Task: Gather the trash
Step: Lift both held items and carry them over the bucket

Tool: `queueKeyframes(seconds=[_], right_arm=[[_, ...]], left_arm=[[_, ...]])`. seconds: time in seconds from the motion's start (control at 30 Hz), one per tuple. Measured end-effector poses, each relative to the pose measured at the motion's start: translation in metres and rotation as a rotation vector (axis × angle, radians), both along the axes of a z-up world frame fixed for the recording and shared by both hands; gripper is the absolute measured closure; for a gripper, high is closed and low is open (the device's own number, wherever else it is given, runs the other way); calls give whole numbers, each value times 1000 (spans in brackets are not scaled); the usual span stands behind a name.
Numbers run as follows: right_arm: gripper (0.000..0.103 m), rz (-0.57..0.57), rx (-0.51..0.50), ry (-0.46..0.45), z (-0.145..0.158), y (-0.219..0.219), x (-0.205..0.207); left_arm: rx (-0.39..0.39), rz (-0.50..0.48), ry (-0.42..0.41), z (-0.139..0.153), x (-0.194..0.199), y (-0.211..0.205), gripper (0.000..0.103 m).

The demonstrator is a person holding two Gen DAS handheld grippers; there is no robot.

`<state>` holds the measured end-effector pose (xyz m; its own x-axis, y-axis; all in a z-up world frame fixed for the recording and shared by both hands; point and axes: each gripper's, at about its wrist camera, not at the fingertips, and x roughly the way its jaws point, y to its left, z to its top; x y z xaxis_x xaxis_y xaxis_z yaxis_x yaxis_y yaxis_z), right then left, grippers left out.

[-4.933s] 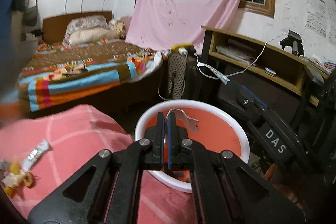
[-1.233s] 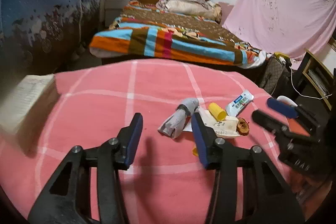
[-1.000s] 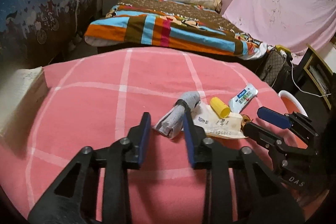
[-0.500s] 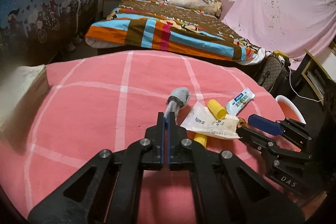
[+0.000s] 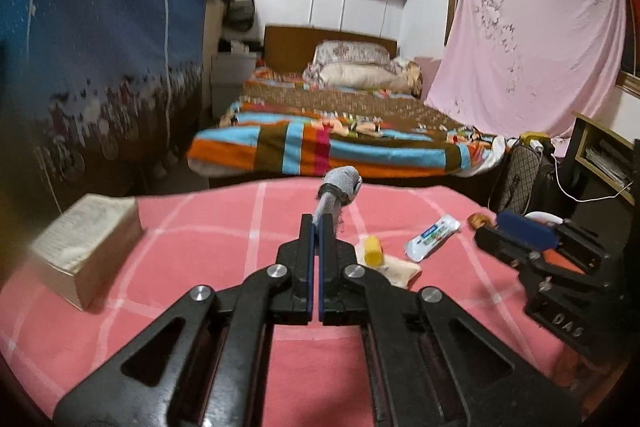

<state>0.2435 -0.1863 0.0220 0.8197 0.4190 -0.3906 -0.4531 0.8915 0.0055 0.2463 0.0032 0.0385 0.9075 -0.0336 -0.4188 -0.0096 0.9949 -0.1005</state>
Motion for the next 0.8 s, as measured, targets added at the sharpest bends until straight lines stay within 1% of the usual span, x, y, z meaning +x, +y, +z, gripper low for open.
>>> queueKeyframes(seconds=[0.03, 0.13, 0.23, 0.3, 0.37, 0.5, 0.63, 0.8], right_arm=[[71, -6, 26, -45, 4, -5, -7], [71, -23, 76, -128, 11, -15, -21], [71, -45, 119, -189, 17, -24, -28], [71, -60, 153, -225, 20, -31, -34], [71, -81, 209, -266, 23, -42, -40], [71, -89, 315, -296, 28, -67, -46], [71, -148, 336, -329, 34, -88, -50], [71, -250, 302, -373, 37, -110, -55]], left_arm=[[7, 2, -22, 3, -3, -3, 103], [27, 3, -64, 7, -11, -10, 103], [40, -8, -112, 14, -19, -18, 103], [54, -18, -147, 20, -25, -25, 103], [67, -38, -185, 26, -30, -34, 103], [84, -79, -241, 36, -36, -53, 103], [82, -123, -280, 45, -39, -74, 103], [84, -184, -306, 48, -39, -101, 103]])
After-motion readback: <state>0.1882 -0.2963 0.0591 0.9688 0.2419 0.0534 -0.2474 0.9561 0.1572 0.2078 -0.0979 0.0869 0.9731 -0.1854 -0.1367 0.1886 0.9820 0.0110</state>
